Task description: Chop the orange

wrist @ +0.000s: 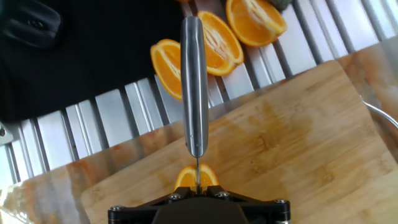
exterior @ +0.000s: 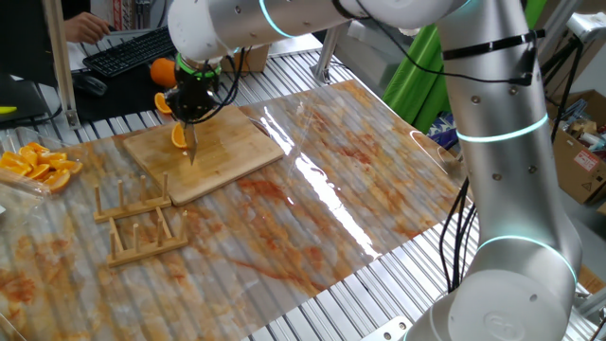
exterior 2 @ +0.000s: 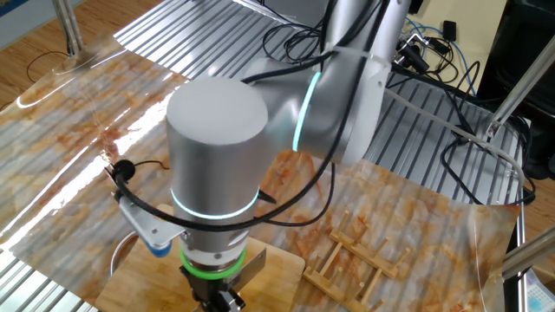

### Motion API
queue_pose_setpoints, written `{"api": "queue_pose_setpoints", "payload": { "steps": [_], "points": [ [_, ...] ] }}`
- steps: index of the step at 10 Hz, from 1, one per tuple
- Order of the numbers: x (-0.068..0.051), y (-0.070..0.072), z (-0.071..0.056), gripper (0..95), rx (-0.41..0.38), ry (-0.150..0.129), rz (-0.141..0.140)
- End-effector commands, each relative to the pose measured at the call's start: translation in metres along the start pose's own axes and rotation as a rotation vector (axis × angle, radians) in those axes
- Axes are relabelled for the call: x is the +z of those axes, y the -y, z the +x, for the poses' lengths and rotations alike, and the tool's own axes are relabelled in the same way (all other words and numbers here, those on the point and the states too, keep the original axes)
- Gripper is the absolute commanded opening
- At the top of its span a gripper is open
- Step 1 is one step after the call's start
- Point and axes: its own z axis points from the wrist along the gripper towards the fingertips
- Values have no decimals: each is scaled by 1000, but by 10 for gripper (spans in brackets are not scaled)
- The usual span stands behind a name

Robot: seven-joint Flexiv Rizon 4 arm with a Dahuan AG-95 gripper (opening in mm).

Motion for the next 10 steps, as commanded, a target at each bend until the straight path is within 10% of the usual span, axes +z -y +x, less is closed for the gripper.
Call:
{"api": "queue_pose_setpoints", "payload": {
  "steps": [1, 3, 6, 10],
  "points": [
    [-7, -1, 3, 0, 3, 1, 8],
    [-5, -1, 4, 0, 5, 3, 3],
    [28, -8, 15, 0, 18, 95, 23],
    [14, -10, 5, 0, 10, 65, 19]
  ]
}}
